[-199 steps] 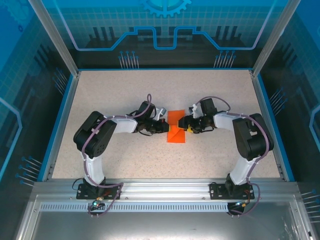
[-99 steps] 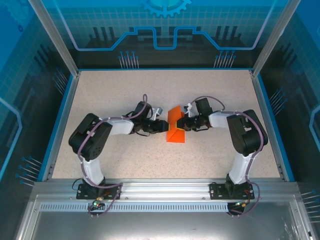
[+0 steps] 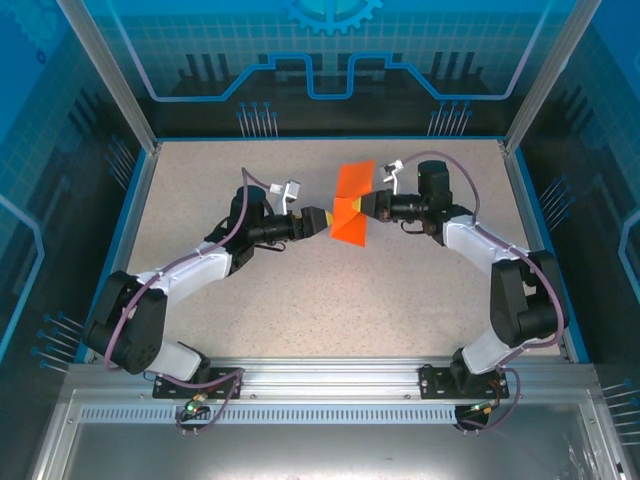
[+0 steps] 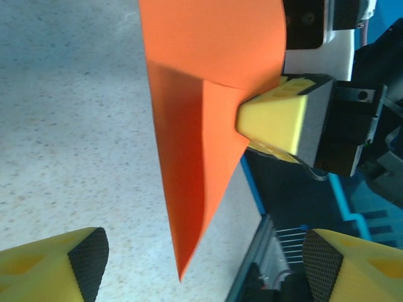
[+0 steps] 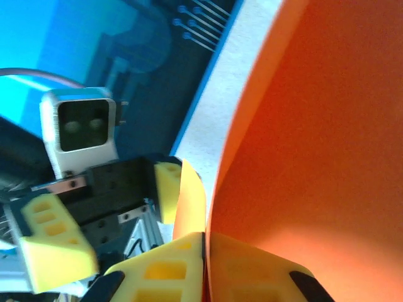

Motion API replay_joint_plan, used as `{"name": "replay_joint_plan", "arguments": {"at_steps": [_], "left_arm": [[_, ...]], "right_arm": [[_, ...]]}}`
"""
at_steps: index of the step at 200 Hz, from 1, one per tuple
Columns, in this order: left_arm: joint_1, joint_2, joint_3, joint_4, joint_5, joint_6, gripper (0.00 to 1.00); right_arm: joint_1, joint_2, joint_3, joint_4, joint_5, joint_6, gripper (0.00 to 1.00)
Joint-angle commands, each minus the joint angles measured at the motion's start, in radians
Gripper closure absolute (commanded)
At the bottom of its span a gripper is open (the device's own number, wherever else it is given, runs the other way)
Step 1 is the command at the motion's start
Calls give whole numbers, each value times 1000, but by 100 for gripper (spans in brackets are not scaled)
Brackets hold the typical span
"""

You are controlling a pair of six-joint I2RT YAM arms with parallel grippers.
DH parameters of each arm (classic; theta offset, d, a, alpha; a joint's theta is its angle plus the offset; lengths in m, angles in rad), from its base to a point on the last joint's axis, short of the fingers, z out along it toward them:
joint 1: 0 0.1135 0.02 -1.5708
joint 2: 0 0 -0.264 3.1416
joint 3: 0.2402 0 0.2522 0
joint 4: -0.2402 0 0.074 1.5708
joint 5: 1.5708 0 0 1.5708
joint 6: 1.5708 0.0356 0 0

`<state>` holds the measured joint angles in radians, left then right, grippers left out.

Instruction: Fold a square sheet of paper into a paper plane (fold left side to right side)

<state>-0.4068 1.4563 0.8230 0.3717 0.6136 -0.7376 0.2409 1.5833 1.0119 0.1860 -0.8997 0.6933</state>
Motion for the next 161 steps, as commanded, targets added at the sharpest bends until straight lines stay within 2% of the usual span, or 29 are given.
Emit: {"name": "replay_joint_plan", "arguments": {"at_steps": [1, 16, 41, 76, 91, 113, 138, 148, 161], "left_arm": [[0, 6, 31, 86, 65, -85, 16], [-2, 14, 34, 116, 79, -107, 17], [-3, 19, 23, 227, 112, -167, 29], [-7, -18, 0, 246, 49, -181, 66], [-9, -35, -6, 227, 26, -173, 79], [-9, -57, -13, 183, -2, -148, 91], [-24, -104, 2, 29, -56, -43, 98], [-49, -130, 33, -128, -113, 48, 99], [-103, -152, 99, -340, -245, 210, 99]], "right_arm": [[43, -31, 40, 62, -69, 73, 91], [66, -38, 45, 79, -74, 102, 90], [101, -31, 54, 119, -72, 131, 89], [110, -17, 40, 166, -63, 184, 86], [109, -20, 37, 164, -54, 190, 84], [106, -24, 40, 126, -43, 171, 74], [83, -56, 50, -38, 15, 69, 58], [66, -78, 59, -160, 74, -5, 51], [44, -109, 79, -319, 185, -109, 41]]}}
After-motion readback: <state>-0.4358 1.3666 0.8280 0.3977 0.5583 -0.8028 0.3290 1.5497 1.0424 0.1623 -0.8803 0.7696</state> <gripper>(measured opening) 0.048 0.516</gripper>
